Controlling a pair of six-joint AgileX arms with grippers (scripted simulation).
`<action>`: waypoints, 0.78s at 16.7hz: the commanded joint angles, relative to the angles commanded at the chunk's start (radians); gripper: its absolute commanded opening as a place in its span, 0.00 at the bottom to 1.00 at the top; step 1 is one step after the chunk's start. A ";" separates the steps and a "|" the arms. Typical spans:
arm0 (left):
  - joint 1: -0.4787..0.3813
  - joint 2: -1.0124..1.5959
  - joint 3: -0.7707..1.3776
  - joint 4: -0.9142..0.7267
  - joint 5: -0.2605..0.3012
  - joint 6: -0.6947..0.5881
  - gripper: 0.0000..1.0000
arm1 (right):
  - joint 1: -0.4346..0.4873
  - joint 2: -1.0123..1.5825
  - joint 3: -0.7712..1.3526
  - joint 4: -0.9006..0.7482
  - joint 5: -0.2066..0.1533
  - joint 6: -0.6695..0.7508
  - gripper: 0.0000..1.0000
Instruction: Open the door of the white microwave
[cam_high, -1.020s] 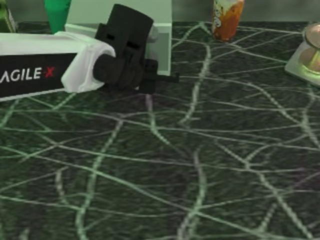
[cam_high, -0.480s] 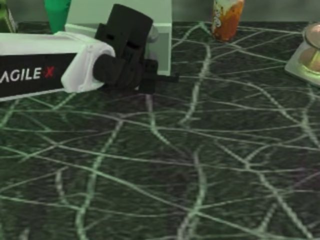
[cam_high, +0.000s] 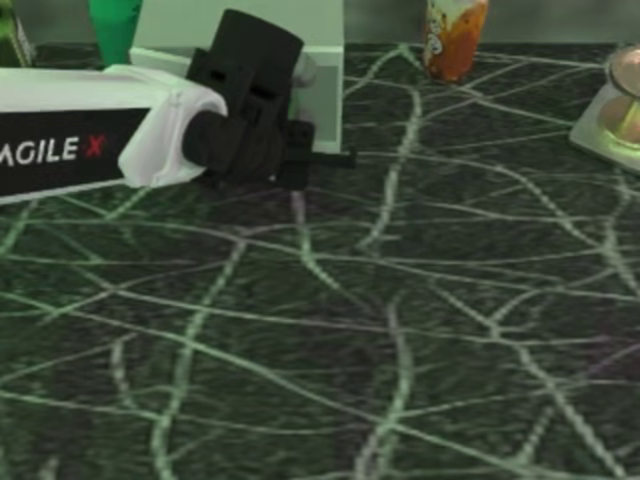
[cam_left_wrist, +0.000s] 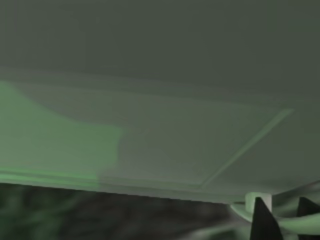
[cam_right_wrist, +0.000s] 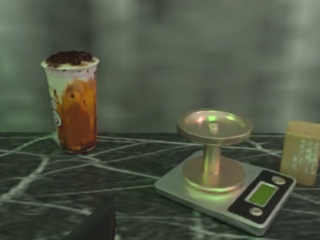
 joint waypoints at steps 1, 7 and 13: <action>0.004 -0.007 -0.007 0.004 0.005 0.008 0.00 | 0.000 0.000 0.000 0.000 0.000 0.000 1.00; 0.015 -0.024 -0.033 0.016 0.024 0.037 0.00 | 0.000 0.000 0.000 0.000 0.000 0.000 1.00; 0.015 -0.024 -0.033 0.016 0.024 0.037 0.00 | 0.000 0.000 0.000 0.000 0.000 0.000 1.00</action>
